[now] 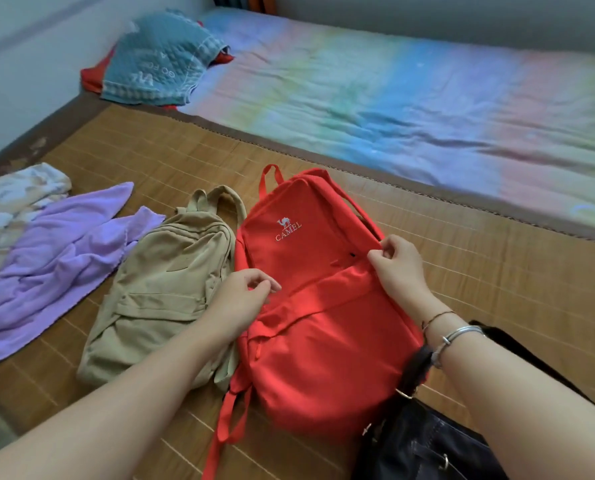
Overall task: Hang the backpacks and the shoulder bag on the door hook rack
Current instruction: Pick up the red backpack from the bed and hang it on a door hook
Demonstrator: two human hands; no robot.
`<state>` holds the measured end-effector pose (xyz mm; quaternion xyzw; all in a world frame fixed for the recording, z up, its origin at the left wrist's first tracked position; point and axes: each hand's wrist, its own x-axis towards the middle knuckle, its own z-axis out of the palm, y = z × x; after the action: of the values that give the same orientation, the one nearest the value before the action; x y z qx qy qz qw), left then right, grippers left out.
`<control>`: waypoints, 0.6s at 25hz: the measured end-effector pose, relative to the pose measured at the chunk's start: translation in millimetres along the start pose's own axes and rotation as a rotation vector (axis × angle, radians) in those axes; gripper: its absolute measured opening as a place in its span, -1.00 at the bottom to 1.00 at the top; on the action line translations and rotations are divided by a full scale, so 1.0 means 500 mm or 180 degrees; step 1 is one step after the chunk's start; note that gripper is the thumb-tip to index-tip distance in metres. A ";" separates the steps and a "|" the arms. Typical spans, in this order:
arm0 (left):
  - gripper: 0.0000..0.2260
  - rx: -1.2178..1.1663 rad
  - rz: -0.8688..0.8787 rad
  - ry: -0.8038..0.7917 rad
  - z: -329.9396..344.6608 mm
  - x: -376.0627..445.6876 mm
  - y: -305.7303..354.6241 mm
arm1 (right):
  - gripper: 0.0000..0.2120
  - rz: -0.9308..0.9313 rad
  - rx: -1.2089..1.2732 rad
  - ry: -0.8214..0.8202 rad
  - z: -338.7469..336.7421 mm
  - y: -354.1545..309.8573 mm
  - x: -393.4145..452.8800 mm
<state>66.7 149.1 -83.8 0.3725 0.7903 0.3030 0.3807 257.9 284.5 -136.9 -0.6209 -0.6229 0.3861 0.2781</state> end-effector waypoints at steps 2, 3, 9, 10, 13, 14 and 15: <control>-0.71 0.0074 0.0147 0.0068 -0.036 -0.029 0.034 | -0.80 -0.0205 0.0421 -0.0018 -0.009 -0.065 -0.039; -0.72 0.0060 0.0224 0.0136 -0.061 -0.046 0.051 | -0.78 -0.0289 0.0585 -0.0064 -0.012 -0.106 -0.064; -0.79 0.0003 0.0678 0.0826 -0.252 -0.191 0.131 | -0.85 -0.1151 0.1067 -0.0449 -0.050 -0.358 -0.223; -0.75 -0.0044 0.0745 0.0953 -0.291 -0.219 0.144 | -0.83 -0.1322 0.1033 -0.0394 -0.065 -0.400 -0.253; -0.60 -0.0074 0.0945 0.1160 -0.396 -0.276 0.186 | -0.83 -0.1593 0.0953 -0.0268 -0.119 -0.504 -0.329; -0.53 -0.0095 0.1042 0.1115 -0.426 -0.291 0.196 | -0.84 -0.1662 0.0911 -0.0220 -0.139 -0.532 -0.358; -0.45 -0.0104 0.1143 0.1003 -0.457 -0.307 0.205 | -0.84 -0.1659 0.0867 -0.0168 -0.160 -0.561 -0.395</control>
<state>-19.2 33.8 172.5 0.4489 0.7560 0.4330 0.1987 181.8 119.5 165.0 -0.3867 -0.7108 0.3977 0.4324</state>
